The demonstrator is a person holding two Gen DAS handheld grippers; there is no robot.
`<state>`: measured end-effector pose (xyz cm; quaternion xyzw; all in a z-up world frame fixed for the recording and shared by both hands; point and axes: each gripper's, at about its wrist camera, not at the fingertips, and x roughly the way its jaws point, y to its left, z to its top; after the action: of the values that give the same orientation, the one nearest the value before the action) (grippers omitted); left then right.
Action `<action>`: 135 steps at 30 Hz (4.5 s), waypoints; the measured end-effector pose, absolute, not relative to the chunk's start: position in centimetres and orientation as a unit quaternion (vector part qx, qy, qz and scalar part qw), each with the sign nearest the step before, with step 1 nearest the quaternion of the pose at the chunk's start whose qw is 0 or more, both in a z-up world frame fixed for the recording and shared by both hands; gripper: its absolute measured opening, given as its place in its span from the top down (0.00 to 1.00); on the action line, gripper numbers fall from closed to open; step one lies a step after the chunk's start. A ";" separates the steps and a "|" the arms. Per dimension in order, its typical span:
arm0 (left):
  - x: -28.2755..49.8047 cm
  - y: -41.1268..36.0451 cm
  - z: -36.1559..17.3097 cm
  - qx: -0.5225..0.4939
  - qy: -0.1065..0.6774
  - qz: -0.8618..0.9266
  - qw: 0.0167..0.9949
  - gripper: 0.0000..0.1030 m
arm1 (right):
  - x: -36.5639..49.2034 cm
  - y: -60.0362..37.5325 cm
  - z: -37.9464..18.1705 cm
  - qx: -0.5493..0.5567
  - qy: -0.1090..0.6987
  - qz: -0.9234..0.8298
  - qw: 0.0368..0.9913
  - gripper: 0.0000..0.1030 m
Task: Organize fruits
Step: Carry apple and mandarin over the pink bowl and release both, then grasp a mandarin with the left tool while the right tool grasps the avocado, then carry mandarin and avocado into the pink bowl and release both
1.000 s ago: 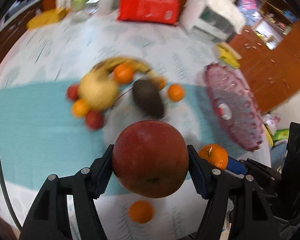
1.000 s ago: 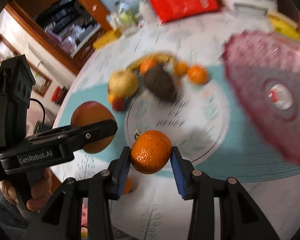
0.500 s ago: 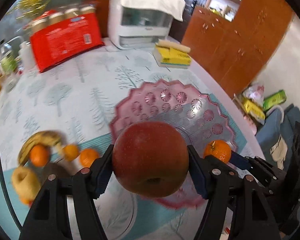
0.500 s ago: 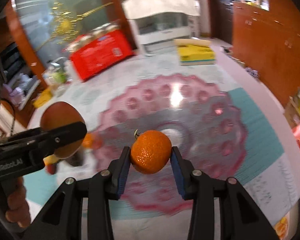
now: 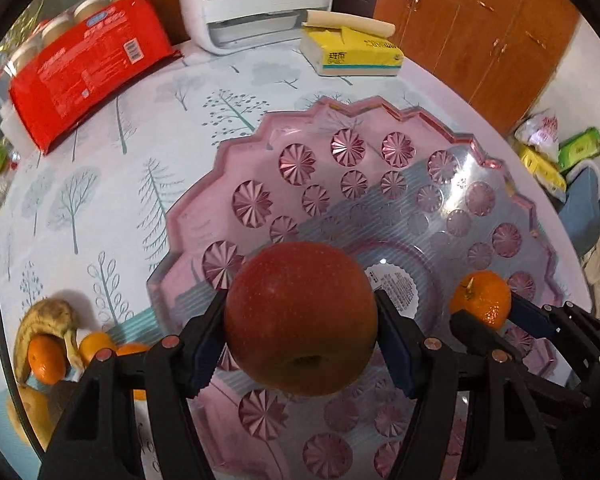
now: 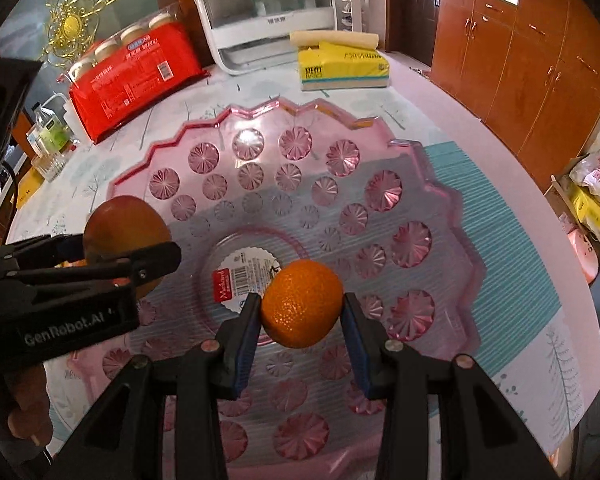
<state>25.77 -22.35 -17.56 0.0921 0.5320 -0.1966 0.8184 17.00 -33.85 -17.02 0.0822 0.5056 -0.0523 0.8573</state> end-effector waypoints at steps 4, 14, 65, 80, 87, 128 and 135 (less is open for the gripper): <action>26.0 -22.7 -18.0 0.095 0.535 -0.202 0.814 0.34 | 17.0 -33.2 -17.2 0.057 0.510 -0.059 0.856 0.59; 24.8 -22.9 -16.1 0.103 0.509 -0.208 0.829 0.13 | 17.0 -33.0 -17.2 0.053 0.514 -0.060 0.854 0.40; 7.5 -2.1 -2.8 0.020 0.401 -0.024 0.916 0.09 | 6.4 -25.2 -5.0 0.025 0.397 0.074 0.914 0.39; 0.8 3.1 -13.6 -0.036 0.503 -0.016 0.864 0.09 | 7.4 -16.6 -8.0 -0.022 0.430 0.160 0.888 0.32; 0.9 1.8 -18.1 -0.044 0.519 -0.034 0.853 0.15 | 9.7 -14.0 -10.3 -0.027 0.433 0.186 0.881 0.32; 3.5 4.8 -18.5 -0.084 0.547 -0.109 0.826 0.64 | 17.2 -9.2 -18.7 -0.010 0.515 0.241 0.823 0.45; 5.8 4.7 -12.9 -0.096 0.499 -0.100 0.855 0.64 | 13.1 -12.4 -14.0 0.021 0.482 0.258 0.837 0.45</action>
<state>5.76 4.74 -12.90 -0.0958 0.4990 -0.1003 0.8554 13.13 -12.44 -13.96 0.0211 0.4815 0.2578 0.8374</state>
